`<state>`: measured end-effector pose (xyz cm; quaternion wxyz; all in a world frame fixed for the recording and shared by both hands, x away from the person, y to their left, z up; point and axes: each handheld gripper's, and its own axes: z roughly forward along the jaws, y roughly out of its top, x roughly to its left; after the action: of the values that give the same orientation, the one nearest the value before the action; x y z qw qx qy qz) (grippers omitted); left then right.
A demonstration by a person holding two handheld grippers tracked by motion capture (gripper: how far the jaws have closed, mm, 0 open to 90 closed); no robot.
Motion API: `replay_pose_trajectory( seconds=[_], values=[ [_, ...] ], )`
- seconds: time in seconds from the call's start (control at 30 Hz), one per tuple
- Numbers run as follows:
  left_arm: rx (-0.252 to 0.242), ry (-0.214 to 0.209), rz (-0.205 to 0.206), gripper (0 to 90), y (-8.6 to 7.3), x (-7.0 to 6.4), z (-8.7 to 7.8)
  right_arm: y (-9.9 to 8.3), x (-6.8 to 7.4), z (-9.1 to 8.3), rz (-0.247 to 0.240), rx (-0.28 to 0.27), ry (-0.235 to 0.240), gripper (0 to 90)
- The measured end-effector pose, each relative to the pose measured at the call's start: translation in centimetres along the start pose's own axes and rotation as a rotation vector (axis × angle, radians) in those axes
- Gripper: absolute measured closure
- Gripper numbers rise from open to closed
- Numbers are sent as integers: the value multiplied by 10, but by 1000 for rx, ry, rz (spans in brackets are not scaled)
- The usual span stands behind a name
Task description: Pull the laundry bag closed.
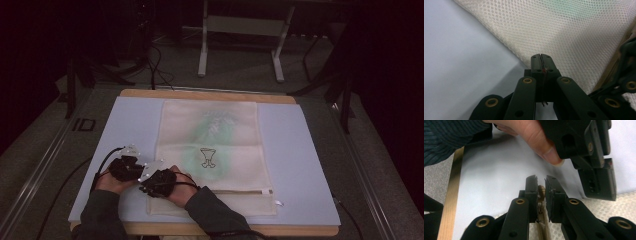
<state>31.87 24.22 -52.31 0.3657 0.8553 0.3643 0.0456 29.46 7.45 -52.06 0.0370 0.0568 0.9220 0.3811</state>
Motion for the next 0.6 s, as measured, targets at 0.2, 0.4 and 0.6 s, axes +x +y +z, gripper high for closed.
replay_pose_trajectory(
  seconds=[0.2,0.4,0.6],
  values=[
    [3,0,-2,896,0,0,0,-4,0,-13,-5,-18,-9,811],
    [8,-6,-1,893,0,-1,0,-15,0,-22,5,-19,-10,811],
    [8,-11,-1,891,0,-1,1,-27,-4,-22,33,-16,4,810]
  ],
)
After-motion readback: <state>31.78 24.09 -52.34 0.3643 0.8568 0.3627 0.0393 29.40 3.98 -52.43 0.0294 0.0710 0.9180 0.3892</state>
